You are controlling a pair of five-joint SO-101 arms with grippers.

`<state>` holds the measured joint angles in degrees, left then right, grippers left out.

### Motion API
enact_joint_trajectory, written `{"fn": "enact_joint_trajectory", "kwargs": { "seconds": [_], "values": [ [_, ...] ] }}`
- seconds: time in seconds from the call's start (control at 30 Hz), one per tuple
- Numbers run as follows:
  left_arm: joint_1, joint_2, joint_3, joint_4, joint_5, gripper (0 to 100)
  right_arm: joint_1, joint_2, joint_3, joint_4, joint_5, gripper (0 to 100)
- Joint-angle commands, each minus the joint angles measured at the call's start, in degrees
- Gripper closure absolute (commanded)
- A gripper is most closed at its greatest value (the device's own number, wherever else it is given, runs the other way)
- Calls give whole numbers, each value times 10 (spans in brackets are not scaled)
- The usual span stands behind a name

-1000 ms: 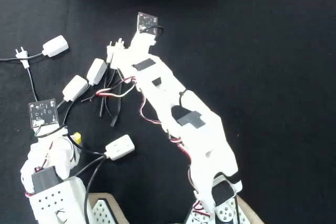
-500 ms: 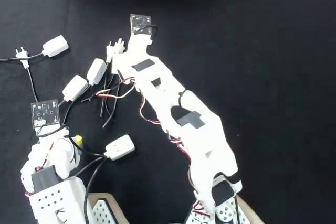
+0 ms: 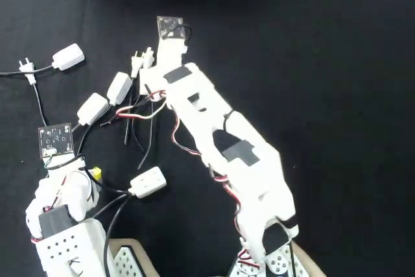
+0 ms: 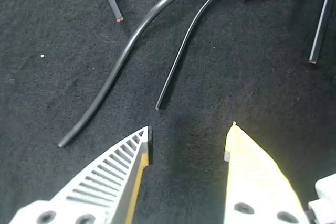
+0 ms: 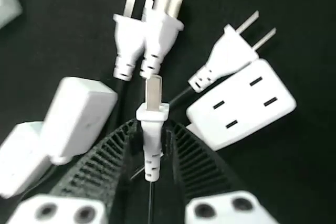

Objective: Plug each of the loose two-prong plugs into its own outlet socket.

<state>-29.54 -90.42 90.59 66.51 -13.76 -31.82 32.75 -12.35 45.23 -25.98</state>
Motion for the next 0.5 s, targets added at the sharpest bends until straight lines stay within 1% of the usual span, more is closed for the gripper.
{"fn": "enact_joint_trajectory", "kwargs": {
  "seconds": [0.0, 0.13, 0.23, 0.4, 0.47],
  "values": [
    [-5, 3, -10, -1, -4, 766, -11, -97, -27, 50, 33, 986],
    [-5, 3, -10, -1, -4, 766, -11, -164, -27, 140, 98, 986],
    [-5, 3, -10, -1, -4, 766, -12, -211, -30, 233, 182, 986],
    [-5, 3, -10, -1, -4, 766, -11, -289, -27, 346, 308, 986],
    [-5, 3, -10, -1, -4, 766, -11, -313, -27, 408, 364, 986]
  ]
}}
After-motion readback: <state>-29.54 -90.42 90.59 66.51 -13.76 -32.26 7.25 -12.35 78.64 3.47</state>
